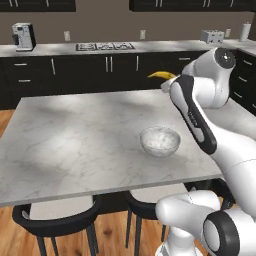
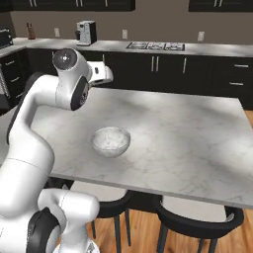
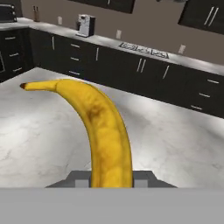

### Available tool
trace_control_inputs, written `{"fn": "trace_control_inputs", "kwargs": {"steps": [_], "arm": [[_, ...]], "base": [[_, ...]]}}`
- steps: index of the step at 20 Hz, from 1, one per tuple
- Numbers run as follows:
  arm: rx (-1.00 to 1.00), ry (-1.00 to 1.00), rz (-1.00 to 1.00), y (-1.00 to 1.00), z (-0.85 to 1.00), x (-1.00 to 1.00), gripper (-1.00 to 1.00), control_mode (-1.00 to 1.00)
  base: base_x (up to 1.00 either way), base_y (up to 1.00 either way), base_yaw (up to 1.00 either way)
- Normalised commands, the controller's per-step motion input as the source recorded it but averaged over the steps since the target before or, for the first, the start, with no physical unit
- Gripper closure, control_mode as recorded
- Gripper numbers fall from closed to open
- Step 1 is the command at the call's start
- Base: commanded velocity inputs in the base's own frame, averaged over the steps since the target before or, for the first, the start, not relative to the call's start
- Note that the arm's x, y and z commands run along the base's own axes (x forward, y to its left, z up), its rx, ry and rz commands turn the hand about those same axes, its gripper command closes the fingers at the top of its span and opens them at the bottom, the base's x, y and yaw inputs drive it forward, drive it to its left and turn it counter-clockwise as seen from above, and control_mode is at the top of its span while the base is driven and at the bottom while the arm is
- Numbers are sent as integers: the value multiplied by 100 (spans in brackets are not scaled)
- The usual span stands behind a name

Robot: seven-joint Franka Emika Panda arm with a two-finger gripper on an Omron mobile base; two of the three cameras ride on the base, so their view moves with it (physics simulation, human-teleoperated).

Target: Retrieve the banana and tangerine from the fridge and place them into the bowl on the dining table.

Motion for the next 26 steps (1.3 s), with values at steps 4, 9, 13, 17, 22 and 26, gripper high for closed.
{"fn": "trace_control_inputs", "kwargs": {"steps": [4, 9, 13, 17, 22, 26], "arm": [[-2, 41, -2, -12, -68, -1, 100, -100], [0, 26, -4, -17, -68, -2, 100, -100], [0, 20, -11, -16, -34, 0, 100, -100], [0, 13, -7, -6, -28, 0, 100, -100], [0, 16, -8, -3, -37, 0, 100, -100], [0, 21, -8, -2, -45, 0, 100, -100]], "base": [[0, 0, 0], [0, 0, 0], [0, 0, 0], [0, 0, 0], [0, 0, 0], [0, 0, 0]]}}
